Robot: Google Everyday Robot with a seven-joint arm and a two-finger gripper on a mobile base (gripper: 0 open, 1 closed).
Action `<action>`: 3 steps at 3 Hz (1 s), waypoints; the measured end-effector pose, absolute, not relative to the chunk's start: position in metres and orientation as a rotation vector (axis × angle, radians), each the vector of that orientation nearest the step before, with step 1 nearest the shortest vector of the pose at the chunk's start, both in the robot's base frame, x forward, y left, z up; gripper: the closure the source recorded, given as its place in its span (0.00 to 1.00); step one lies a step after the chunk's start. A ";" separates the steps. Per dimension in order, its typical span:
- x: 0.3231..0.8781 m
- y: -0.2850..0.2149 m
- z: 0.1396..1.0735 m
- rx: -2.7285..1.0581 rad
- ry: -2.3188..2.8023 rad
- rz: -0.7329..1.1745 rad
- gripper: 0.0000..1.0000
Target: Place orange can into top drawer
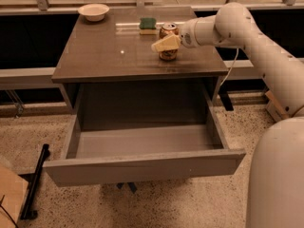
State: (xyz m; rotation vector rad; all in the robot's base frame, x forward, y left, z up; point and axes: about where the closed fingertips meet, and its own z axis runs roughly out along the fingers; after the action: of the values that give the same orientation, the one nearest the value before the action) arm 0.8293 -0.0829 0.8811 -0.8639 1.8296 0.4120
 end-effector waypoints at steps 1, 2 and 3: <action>0.831 -0.084 0.881 -0.852 1.828 0.405 0.41; 0.816 -0.091 0.893 -0.821 1.836 0.401 0.64; 0.780 -0.096 0.919 -0.800 1.823 0.387 0.87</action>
Offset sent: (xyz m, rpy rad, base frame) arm -0.0372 -0.0214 0.0306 0.0243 0.0016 -0.0745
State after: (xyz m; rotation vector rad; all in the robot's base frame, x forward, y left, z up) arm 0.7802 -0.0964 0.9189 -0.8005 1.8230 0.3872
